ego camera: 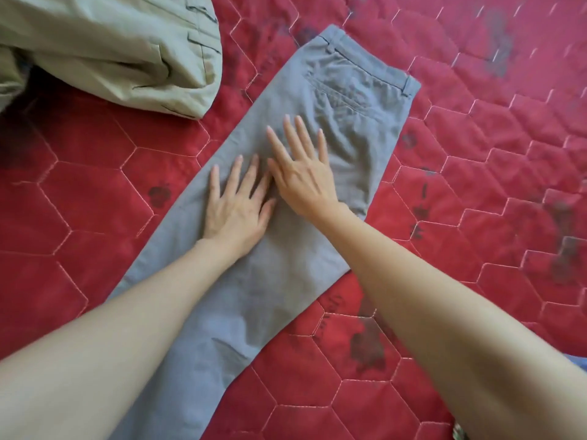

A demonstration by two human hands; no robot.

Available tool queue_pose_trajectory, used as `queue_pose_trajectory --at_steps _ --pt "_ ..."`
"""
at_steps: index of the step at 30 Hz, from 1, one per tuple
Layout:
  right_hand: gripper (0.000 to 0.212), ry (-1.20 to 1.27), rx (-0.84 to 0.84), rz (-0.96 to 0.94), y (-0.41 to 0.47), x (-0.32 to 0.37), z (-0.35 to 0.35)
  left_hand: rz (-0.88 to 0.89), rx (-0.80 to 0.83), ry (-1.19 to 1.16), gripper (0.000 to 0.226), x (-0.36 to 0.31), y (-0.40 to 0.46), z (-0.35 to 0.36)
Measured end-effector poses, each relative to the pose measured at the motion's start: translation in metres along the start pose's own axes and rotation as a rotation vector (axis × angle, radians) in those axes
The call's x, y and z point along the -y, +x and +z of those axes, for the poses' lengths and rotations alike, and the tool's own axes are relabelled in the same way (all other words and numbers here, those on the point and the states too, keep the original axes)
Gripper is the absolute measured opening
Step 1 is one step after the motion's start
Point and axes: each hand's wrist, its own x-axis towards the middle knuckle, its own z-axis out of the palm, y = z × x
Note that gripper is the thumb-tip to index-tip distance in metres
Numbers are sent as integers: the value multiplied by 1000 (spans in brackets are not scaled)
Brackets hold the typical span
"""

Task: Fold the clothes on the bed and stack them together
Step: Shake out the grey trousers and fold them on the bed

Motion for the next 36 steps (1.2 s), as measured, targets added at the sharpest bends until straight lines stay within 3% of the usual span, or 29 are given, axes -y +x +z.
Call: queue_pose_trajectory --at_steps 3,6,10,14,16,18,21,23,27,30,32,34,36 --pt "54 -104 97 -104 6 -47 4 -18 -12 7 63 -10 30 6" --pt "55 -140 47 79 2 -96 0 -17 -76 11 65 -7 32 15" --pt "59 -142 21 281 34 -106 -11 -17 -86 2 67 -7 33 14" --pt "57 -178 117 -225 70 -87 -17 -13 -90 13 67 -7 32 14" --pt "58 -242 192 -333 74 -98 -14 -9 -88 6 67 -7 33 14" --pt "60 -203 154 -121 80 -136 -18 -12 -87 7 67 -7 33 14" --pt "61 -133 158 383 75 -207 -33 -12 -83 9 67 -7 33 14" --pt "61 -78 133 491 64 -221 -41 -15 -75 12 67 -7 34 13" --pt "57 44 -66 346 37 -147 -35 -16 -64 22 67 -7 33 13" --pt "55 147 -13 188 -7 -54 -8 -5 -70 22 67 -5 33 14" --pt "54 81 42 63 -42 -17 10 5 -81 10 68 -5 33 14" --pt "53 54 15 125 -68 -24 18 1 -89 3 67 -5 33 14" --pt "51 78 -56 333 -90 -45 20 -4 -94 -3 66 -5 33 15"
